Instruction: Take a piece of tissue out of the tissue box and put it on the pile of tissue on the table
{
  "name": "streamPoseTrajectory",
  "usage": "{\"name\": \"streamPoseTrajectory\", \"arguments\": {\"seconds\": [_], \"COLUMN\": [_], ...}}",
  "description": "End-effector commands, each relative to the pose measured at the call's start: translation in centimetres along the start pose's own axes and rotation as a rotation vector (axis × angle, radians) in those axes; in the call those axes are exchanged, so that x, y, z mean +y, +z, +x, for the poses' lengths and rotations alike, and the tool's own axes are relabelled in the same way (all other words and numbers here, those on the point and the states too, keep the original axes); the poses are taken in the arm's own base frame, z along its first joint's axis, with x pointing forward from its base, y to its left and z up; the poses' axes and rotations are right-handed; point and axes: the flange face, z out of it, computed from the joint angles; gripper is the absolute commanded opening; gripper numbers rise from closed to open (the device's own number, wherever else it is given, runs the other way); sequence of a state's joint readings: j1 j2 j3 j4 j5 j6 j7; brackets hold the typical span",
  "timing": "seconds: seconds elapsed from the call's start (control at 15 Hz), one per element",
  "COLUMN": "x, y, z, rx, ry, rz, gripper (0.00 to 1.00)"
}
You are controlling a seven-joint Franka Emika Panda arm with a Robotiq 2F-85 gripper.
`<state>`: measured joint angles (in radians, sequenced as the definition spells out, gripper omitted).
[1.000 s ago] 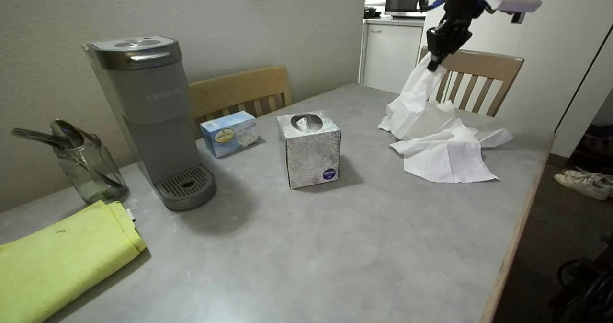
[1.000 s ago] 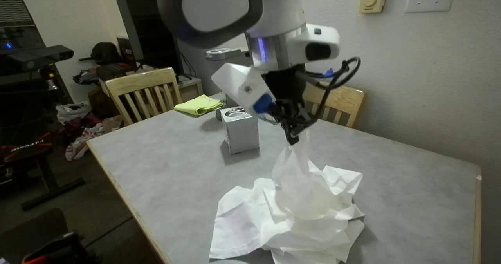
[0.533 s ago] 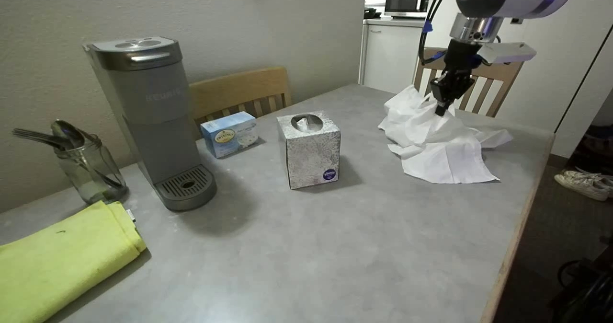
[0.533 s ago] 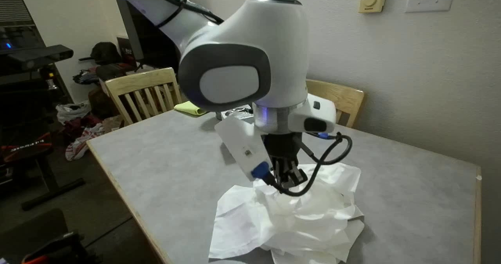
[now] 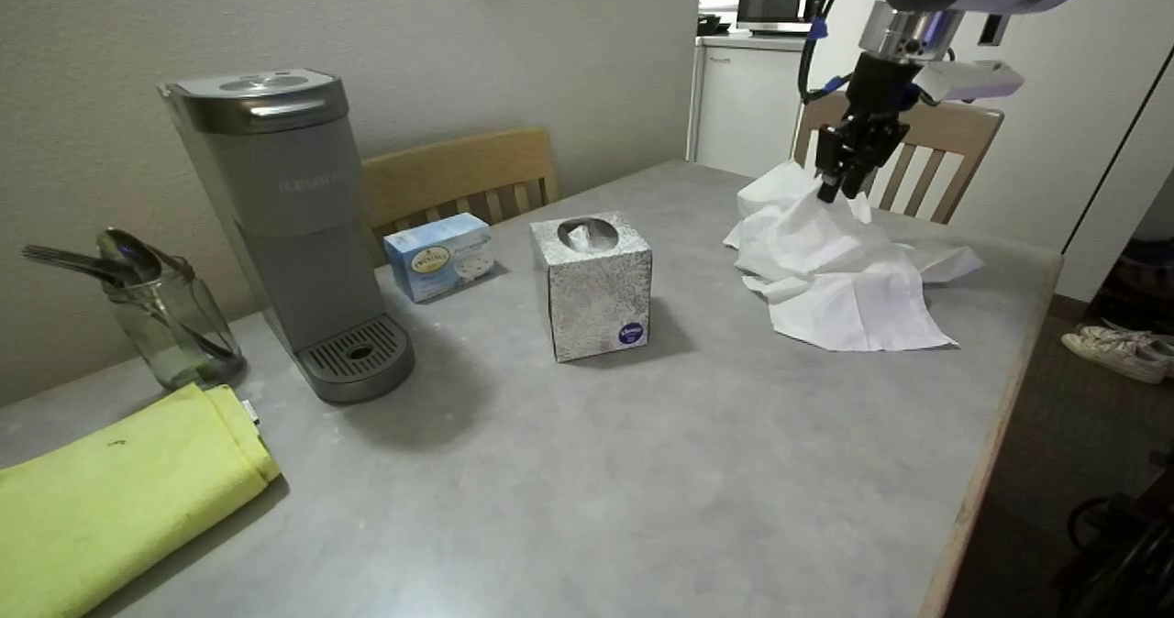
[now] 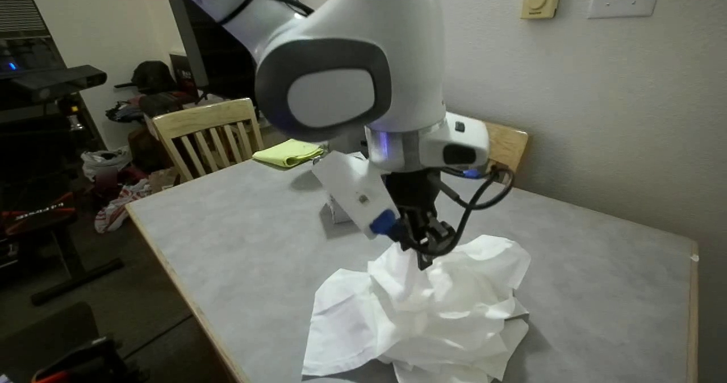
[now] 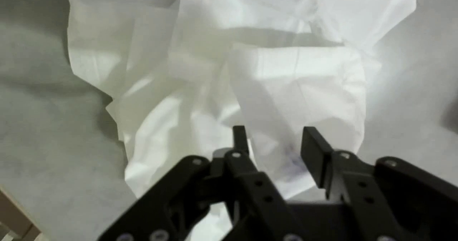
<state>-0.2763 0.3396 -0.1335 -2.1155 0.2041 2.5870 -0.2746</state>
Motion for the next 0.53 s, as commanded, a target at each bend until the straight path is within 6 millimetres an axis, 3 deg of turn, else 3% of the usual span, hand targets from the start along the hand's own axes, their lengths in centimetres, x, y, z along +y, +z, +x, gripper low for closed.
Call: {"name": "streamPoseTrajectory", "arguments": {"seconds": [0.0,0.2,0.47], "x": [-1.8,-4.0,-7.9], "y": [-6.0,-10.5,-14.9], "z": [-0.4,-0.1,0.4], "rx": [0.048,0.091,0.130], "ry": [-0.012,0.004,0.019], "rz": [0.011,0.022,0.027], "gripper": [0.76,0.97,1.00]}}
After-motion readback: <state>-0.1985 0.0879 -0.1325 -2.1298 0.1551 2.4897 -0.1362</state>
